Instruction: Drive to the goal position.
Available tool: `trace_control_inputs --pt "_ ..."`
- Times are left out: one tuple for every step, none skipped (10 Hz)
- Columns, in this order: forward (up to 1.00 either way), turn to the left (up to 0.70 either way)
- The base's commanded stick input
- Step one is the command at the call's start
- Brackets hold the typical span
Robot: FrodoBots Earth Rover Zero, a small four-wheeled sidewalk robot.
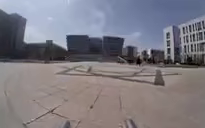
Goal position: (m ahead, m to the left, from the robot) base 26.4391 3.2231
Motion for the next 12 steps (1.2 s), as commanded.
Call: trace_control_inputs --pt "0.85 0.00" --pt "0.85 0.00" --pt "0.85 0.00" --pt "0.85 -0.05" --pt "0.85 -0.33" --pt "0.85 -0.25" --pt "0.85 -0.16" --pt "0.85 -0.07" --pt "0.85 0.00" --pt "0.85 0.00" --pt "0.85 0.00" --pt "0.85 0.00"
